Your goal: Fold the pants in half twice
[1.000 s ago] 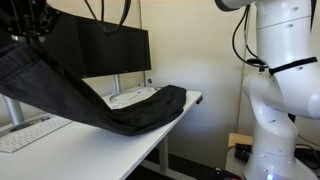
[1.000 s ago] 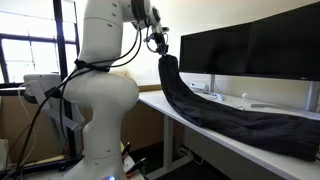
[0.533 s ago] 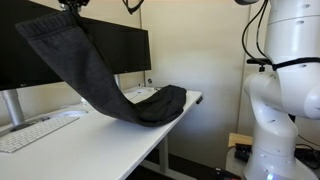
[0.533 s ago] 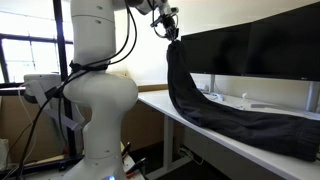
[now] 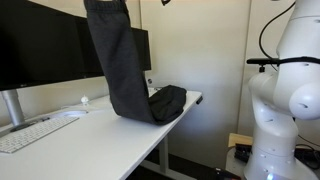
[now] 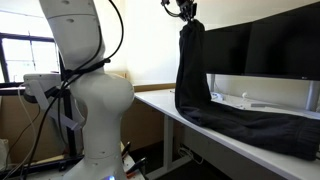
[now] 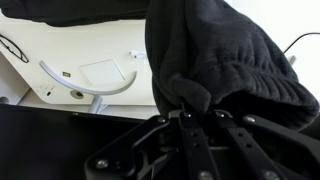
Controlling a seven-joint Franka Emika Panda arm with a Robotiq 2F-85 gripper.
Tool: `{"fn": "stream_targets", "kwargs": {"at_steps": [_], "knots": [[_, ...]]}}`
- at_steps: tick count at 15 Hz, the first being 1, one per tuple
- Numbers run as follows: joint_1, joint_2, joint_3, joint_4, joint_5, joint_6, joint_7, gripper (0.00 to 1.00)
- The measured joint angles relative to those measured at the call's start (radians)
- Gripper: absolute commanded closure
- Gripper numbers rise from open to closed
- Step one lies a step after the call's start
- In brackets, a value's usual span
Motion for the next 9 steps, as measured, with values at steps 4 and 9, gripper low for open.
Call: {"fn": "stream_targets", "kwargs": {"at_steps": [4, 9], "knots": [[-0.147, -0.117, -0.008, -0.085, 0.056, 0.000, -0.056, 0.94], [-0.274, -0.219, -0.108, -0.216, 0.114, 0.004, -0.193, 0.94]]}}
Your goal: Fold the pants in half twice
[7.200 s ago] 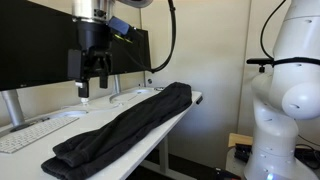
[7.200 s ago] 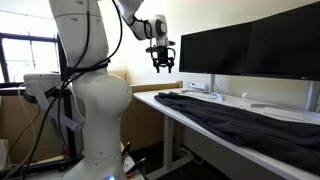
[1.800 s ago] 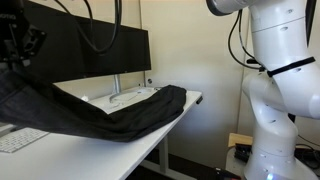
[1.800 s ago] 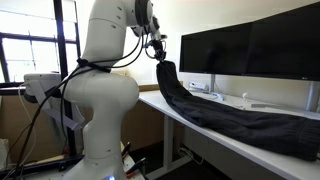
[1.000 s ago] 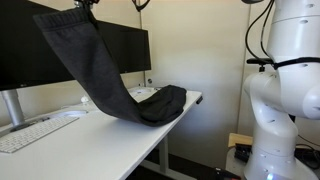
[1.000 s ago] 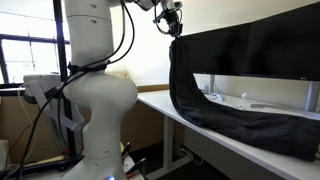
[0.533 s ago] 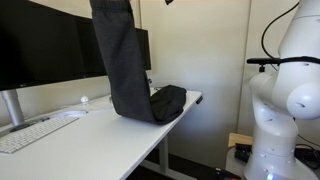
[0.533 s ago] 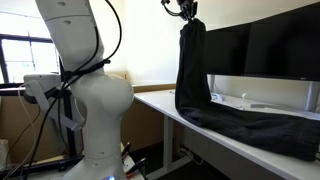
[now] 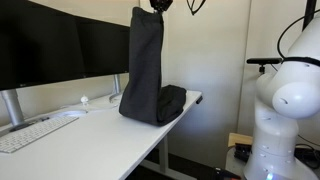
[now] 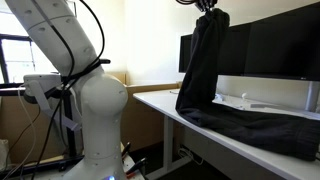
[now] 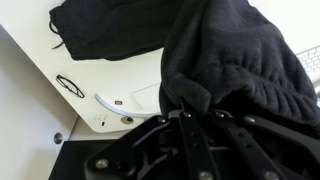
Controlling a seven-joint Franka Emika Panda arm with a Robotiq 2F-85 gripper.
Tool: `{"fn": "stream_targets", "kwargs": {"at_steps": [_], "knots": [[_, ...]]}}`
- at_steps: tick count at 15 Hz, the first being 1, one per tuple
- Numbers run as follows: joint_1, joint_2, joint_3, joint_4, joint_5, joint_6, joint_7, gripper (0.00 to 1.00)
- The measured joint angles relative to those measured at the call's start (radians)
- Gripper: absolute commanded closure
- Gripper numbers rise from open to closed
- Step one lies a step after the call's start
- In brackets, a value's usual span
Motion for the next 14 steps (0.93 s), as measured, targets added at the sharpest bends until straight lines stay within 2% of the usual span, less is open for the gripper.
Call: {"fn": "stream_targets", "kwargs": {"at_steps": [4, 8, 14], "knots": [[-0.080, 0.004, -0.127, -0.026, 0.001, 0.005, -0.179, 0.94], [-0.139, 0.061, -0.239, -0.021, 0.000, 0.032, -0.327, 0.94], [-0.162, 0.218, -0.325, 0.017, 0.028, 0.079, -0.451, 0.94]]}}
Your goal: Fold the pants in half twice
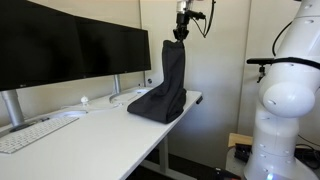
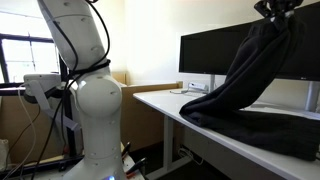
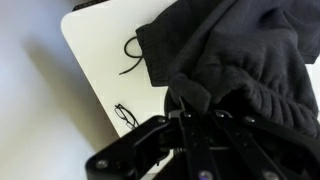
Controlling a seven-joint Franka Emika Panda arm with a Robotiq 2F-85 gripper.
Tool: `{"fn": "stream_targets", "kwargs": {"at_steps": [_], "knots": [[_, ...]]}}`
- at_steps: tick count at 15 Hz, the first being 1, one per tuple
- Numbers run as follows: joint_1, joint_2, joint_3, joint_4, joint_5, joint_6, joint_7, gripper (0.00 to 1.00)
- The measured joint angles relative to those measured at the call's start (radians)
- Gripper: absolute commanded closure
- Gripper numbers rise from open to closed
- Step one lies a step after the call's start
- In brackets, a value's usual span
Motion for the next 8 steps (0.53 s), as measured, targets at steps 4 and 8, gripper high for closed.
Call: {"fn": "stream_targets", "kwargs": {"at_steps": [4, 8], "knots": [[-0.022, 0.094, -0.007, 0.030, 0.044, 0.006, -0.046, 0.94], [-0.063, 0.170, -0.008, 0.049, 0.083, 0.006, -0.087, 0.95]]}}
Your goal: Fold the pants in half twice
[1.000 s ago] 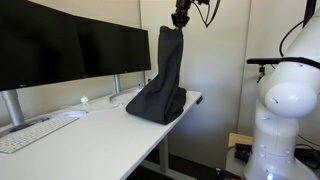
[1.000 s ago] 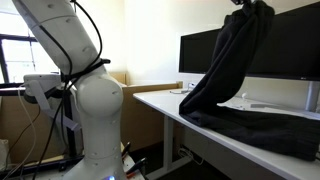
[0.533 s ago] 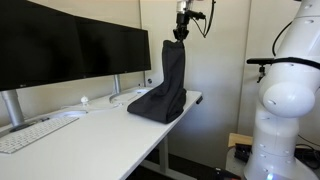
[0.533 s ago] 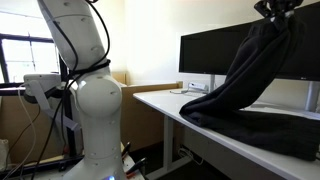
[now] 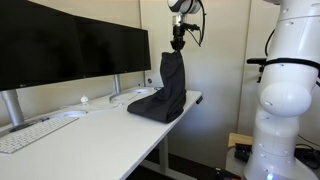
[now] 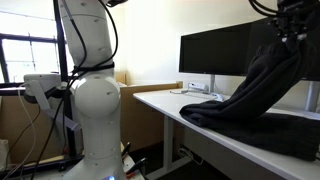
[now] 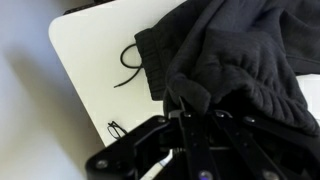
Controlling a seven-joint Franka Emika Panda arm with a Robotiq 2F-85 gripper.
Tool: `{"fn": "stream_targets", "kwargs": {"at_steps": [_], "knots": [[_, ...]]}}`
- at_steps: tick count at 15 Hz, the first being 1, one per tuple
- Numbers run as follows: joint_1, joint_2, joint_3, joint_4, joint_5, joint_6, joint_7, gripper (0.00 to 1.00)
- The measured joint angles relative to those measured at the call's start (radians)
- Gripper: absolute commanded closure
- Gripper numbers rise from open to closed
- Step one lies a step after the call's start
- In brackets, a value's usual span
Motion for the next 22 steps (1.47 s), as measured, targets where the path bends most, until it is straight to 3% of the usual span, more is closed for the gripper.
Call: {"fn": "stream_targets", "kwargs": {"at_steps": [12, 13, 16, 22], "knots": [[-0.056, 0.145, 0.024, 0.006, 0.012, -0.003, -0.060, 0.96], [-0.057, 0.148, 0.027, 0.006, 0.012, -0.003, -0.061, 0.64], [-0.073, 0.153, 0.030, 0.013, 0.012, -0.016, -0.088, 0.52], [-0.117, 0.156, 0.030, 0.041, 0.012, -0.024, -0.159, 0.13]]}}
